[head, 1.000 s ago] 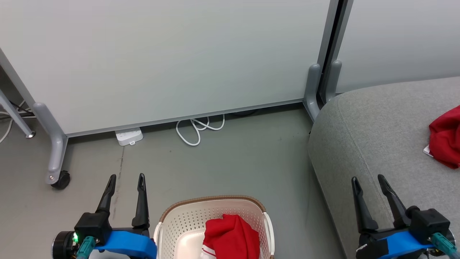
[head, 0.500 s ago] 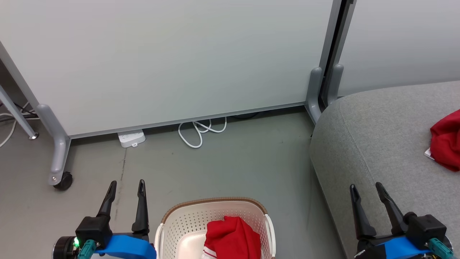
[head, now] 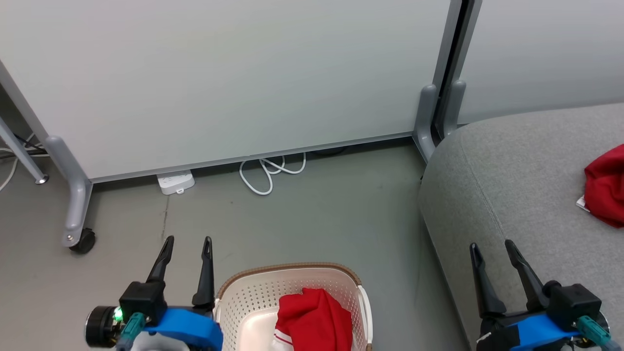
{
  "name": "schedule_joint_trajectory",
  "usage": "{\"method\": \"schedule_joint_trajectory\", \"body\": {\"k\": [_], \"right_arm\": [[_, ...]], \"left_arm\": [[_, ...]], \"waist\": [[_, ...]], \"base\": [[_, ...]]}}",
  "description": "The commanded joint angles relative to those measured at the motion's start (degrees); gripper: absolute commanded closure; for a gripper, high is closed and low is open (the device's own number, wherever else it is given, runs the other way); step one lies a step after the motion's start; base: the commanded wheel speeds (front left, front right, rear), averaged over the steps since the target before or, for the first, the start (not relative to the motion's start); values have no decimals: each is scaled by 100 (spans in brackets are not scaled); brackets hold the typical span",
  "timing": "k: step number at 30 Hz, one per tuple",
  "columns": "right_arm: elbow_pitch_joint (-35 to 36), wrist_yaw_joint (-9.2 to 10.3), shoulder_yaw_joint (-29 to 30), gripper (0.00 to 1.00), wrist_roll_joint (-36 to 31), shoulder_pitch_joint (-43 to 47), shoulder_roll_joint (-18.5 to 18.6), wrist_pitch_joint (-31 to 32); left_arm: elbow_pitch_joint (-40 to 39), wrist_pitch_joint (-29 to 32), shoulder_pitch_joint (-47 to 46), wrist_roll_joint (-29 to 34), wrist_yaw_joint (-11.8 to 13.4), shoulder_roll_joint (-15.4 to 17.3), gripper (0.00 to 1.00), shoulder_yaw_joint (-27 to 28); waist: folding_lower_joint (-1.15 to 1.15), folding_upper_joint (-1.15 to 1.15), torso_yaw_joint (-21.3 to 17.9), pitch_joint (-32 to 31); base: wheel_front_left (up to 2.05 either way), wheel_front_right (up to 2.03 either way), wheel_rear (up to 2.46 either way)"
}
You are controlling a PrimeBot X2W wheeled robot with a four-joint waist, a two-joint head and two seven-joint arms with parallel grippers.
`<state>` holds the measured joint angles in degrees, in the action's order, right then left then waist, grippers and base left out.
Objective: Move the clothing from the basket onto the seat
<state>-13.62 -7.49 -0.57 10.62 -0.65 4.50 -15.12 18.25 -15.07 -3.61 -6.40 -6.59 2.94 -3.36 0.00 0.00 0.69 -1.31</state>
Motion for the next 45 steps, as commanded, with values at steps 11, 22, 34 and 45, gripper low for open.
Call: {"method": "schedule_joint_trajectory", "body": {"k": [11, 22, 34, 45], "right_arm": [[147, -1, -256, 0, -9, -659, 135, -5], [342, -1, -545, 0, -7, -1728, 166, -5], [589, -1, -664, 0, -39, -2516, 89, -5], [859, -1, -740, 0, -85, -3088, 107, -5]], "left_arm": [[881, -15, -1014, -3, -103, 180, 0, -819], [2139, -15, -2393, -496, -93, 713, 0, -2045], [3701, -15, -3690, -1107, -93, 1098, 0, -3283], [4614, 108, -4529, -1535, -93, 1295, 0, -4291]], "waist": [[0, 0, -419, 743], [0, 0, -929, 2128], [0, 0, -1182, 3486], [0, 0, -1326, 4511]], "base": [[0, 0, 0], [0, 0, 0], [0, 0, 0], [0, 0, 0]]}}
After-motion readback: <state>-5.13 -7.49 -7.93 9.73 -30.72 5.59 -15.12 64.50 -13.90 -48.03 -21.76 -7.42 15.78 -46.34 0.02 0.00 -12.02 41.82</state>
